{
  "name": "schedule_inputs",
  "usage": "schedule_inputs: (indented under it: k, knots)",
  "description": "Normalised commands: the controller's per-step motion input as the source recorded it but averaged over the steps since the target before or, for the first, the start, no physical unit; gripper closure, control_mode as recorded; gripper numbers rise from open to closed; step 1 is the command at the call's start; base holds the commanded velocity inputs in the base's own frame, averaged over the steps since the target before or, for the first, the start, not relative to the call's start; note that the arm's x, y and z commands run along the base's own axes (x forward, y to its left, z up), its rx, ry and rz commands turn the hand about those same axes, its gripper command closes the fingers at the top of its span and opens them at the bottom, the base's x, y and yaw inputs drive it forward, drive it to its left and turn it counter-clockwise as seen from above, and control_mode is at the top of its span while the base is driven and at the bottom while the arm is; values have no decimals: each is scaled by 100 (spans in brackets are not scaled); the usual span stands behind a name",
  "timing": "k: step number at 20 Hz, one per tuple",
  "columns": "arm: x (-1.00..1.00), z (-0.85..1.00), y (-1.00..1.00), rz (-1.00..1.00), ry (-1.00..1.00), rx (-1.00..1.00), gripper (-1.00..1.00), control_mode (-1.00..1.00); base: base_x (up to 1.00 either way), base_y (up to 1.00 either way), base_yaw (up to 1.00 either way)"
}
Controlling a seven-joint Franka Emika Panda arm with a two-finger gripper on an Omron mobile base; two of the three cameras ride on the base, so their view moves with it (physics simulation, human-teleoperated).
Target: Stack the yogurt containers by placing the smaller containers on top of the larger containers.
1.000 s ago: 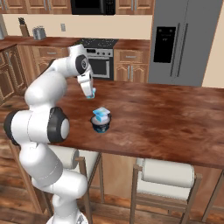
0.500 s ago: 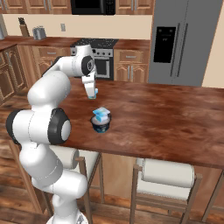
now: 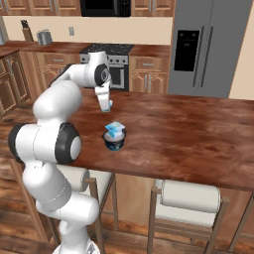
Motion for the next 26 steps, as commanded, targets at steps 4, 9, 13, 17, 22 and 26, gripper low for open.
schedule_inputs:
  k: [4, 9, 13, 17, 22, 26]
  knots:
    - [26, -9, 0, 0, 0, 4, 100, -100, 0, 0, 0]
    - [24, -9, -1, 0, 0, 9, 100, -100, 0, 0, 0]
    - [24, -6, -4, -1, -1, 7, 100, -100, 0, 0, 0]
    - [25, -3, -8, -3, -3, 1, 100, -100, 0, 0, 0]
    - [19, -1, -3, -1, -1, 0, 100, -100, 0, 0, 0]
    - [0, 0, 0, 0, 0, 0, 100, -100, 0, 0, 0]
